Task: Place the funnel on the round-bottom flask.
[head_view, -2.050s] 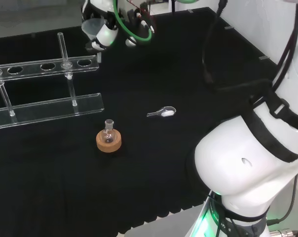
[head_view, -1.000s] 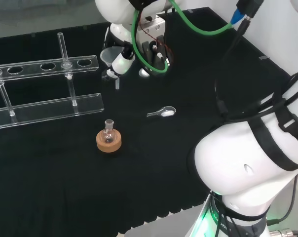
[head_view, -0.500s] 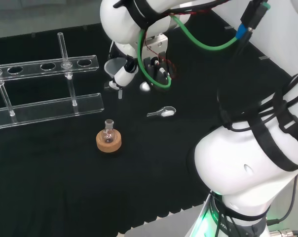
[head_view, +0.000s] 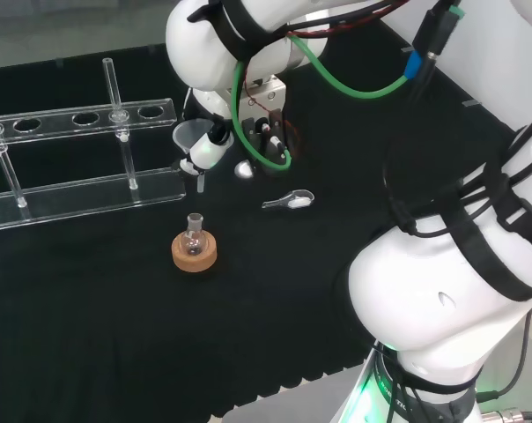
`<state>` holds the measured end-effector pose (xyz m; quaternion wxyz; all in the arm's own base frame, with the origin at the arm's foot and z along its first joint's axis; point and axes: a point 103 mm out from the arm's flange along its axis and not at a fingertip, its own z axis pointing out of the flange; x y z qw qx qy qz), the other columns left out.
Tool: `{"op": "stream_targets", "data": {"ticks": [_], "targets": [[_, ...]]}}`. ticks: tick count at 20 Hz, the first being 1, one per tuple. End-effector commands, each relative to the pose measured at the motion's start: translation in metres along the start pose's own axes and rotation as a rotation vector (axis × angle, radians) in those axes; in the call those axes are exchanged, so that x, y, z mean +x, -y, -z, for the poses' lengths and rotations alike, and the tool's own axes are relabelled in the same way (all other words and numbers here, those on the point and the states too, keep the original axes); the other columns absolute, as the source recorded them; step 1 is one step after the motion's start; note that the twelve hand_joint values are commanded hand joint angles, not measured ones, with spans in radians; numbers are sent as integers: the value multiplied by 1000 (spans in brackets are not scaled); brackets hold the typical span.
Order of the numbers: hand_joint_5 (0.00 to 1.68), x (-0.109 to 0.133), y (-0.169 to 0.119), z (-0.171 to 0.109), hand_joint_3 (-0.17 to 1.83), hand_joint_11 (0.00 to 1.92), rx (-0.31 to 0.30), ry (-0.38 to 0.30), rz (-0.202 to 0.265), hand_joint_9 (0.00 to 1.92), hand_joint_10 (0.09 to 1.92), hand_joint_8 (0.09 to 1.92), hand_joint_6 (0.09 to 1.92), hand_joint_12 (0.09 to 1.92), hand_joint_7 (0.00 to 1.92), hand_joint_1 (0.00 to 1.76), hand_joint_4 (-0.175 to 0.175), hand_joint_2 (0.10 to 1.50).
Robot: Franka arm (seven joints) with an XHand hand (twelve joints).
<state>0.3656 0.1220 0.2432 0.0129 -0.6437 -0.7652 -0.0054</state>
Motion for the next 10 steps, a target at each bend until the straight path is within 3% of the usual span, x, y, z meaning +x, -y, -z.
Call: {"op": "stream_targets", "data": {"ticks": [1, 10], "targets": [[1503, 9, 2, -11, 451, 972, 25, -14, 6, 1526, 87, 87, 122, 1016, 1606, 1154, 175, 700], [1504, 10, 6, -28, 446, 972, 66, -18, 4, 1526, 87, 87, 118, 1017, 1606, 1153, 175, 704]]}}
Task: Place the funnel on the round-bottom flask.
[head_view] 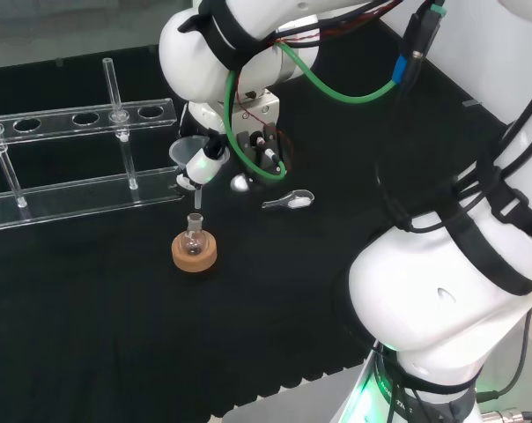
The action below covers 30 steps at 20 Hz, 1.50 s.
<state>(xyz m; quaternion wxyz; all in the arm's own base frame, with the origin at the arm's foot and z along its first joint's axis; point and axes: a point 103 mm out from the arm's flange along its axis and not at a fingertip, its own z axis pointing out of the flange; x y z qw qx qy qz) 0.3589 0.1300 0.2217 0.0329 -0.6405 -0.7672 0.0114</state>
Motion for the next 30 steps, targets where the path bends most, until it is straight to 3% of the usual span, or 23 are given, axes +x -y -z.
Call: {"op": "stream_targets", "data": {"ticks": [1, 14, 30], "targets": [[1504, 3, 1, -8, 446, 972, 14, -13, -2, 1526, 87, 87, 118, 1017, 1607, 1153, 175, 704], [1505, 15, -7, -16, 440, 971, 21, -47, 0, 1525, 87, 87, 113, 1017, 1607, 1153, 175, 707], [1507, 2, -5, -16, 435, 965, 22, -34, -13, 1523, 87, 87, 108, 1018, 1609, 1152, 175, 710]]}}
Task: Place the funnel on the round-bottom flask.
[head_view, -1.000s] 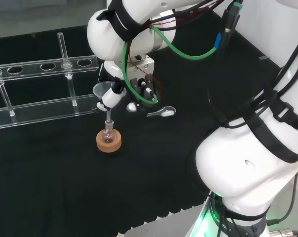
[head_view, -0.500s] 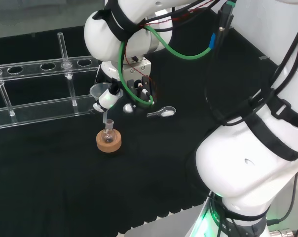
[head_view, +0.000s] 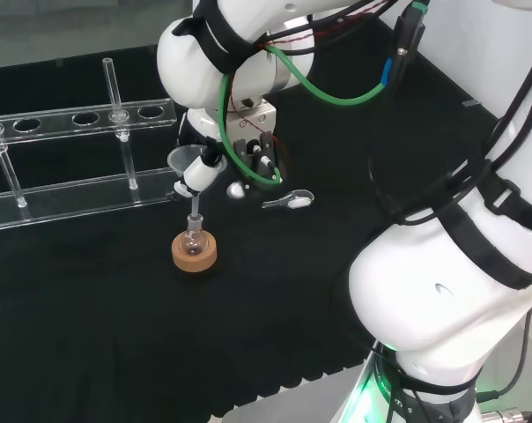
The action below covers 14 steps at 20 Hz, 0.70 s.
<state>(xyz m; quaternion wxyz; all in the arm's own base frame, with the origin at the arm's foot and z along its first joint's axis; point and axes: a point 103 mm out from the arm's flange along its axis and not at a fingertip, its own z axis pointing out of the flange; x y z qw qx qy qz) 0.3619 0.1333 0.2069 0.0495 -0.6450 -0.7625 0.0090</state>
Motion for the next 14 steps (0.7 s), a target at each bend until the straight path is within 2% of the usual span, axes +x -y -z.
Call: {"op": "stream_targets", "data": {"ticks": [1, 14], "targets": [[1508, 0, -1, -1, 435, 965, 2, -10, -1, 1523, 87, 87, 108, 1018, 1609, 1152, 175, 710], [1510, 2, 5, -17, 434, 958, 27, -47, -20, 1522, 87, 87, 103, 1019, 1611, 1152, 175, 710]]}}
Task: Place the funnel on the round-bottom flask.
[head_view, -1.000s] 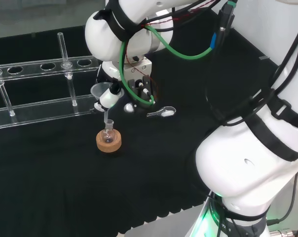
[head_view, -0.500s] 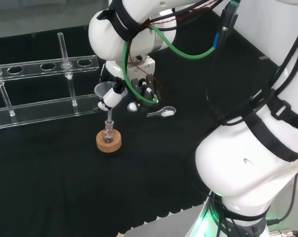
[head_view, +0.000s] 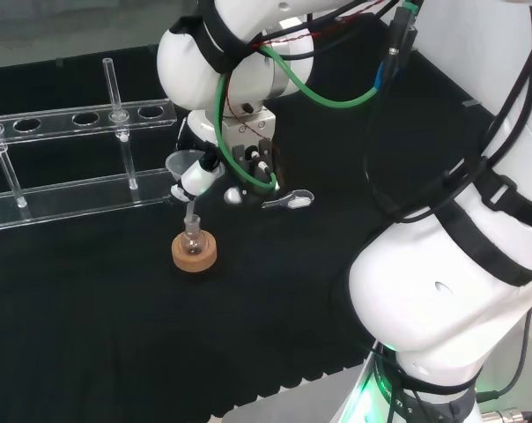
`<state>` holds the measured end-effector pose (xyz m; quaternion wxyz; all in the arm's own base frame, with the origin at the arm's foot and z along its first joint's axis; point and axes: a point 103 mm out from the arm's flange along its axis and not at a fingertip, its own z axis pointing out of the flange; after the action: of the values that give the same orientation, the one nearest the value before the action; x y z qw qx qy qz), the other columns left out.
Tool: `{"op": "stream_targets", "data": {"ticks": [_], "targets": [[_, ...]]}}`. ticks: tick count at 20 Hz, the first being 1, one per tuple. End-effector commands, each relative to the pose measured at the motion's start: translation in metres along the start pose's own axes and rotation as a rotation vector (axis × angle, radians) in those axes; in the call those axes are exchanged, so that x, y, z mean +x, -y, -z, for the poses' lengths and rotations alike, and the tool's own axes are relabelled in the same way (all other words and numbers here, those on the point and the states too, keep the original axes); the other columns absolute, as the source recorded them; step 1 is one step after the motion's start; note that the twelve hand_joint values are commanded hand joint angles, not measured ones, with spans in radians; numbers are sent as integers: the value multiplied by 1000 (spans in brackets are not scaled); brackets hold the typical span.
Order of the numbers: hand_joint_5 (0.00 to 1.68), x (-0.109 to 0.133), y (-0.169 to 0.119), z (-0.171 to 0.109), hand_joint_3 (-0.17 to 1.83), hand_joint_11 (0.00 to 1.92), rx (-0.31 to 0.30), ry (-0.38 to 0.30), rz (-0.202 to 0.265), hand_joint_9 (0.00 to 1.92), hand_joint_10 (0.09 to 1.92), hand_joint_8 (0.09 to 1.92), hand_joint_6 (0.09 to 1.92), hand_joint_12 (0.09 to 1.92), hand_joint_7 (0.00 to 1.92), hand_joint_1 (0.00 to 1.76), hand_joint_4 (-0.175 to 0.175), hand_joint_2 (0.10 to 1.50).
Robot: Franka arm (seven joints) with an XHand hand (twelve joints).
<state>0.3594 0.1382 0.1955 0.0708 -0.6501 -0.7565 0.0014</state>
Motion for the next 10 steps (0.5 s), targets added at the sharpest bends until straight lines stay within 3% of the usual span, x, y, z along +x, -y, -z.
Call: {"op": "stream_targets", "data": {"ticks": [1, 10], "targets": [[1510, -4, 5, -7, 434, 956, 15, -3, -7, 1521, 87, 87, 103, 1019, 1611, 1152, 175, 710], [1511, 3, 9, -21, 434, 944, 38, -27, -9, 1519, 87, 87, 100, 1022, 1612, 1152, 175, 710]]}}
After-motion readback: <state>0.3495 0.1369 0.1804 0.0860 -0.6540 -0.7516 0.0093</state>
